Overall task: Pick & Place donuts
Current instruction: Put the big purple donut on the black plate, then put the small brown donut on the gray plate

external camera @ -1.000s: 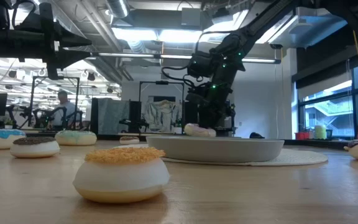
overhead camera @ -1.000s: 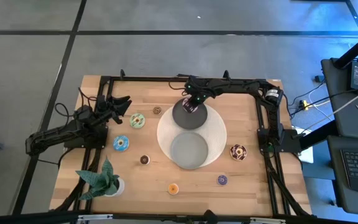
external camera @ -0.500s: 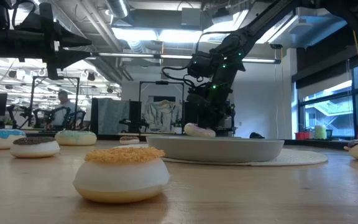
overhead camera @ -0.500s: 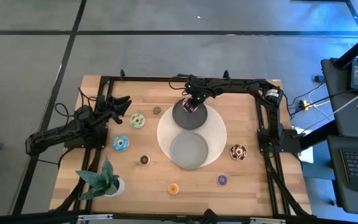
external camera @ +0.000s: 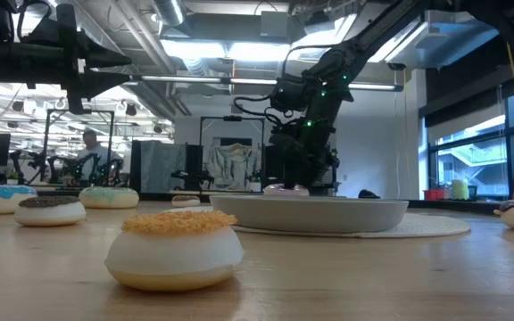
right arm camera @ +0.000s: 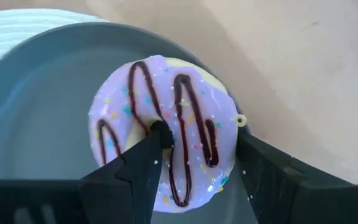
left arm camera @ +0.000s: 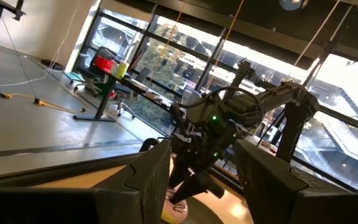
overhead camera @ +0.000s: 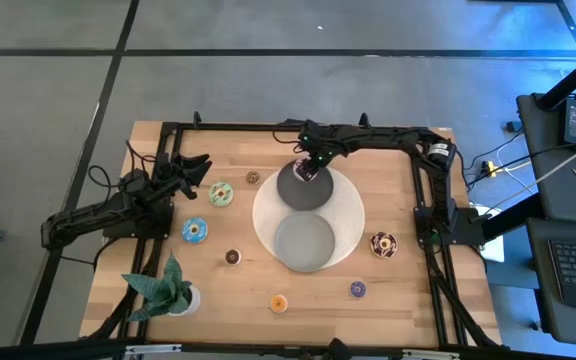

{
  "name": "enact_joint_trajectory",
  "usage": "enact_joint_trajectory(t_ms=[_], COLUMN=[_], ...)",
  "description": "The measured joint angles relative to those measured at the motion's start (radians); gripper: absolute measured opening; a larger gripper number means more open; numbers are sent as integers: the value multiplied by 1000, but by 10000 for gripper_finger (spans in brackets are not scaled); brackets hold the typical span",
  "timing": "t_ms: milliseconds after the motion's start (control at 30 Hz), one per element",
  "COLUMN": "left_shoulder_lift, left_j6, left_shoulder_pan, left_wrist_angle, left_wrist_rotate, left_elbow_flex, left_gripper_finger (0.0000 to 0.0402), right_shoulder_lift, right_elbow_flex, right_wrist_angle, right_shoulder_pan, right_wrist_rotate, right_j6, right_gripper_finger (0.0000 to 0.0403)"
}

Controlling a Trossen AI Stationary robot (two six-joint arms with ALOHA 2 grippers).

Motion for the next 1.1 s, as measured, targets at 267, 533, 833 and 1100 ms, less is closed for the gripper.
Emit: enact_joint_trajectory(t_ms=[267, 533, 833, 1100], left_shoulder_lift=[0, 0, 159, 618], left_j6=[-1, -17, -2, 0], left_shoulder_pan=[0, 0, 0, 23], left_wrist_angle=[0, 8, -259, -521], left_wrist_rotate=[2, 61, 37, 9], left_elbow_flex=[0, 1, 169, 461], left_gripper_finger=[176, 173, 165, 158], right_shoulder_lift=[-34, -36, -279, -537], right_elbow_flex=[83, 243, 114, -131], right_wrist_angle=[-123, -280, -304, 18], right_shoulder_pan=[-3, -3, 5, 5], right_wrist_rotate=[22, 101, 156, 152], right_j6=[-21, -88, -160, -49], right_gripper_finger=[202, 202, 202, 202])
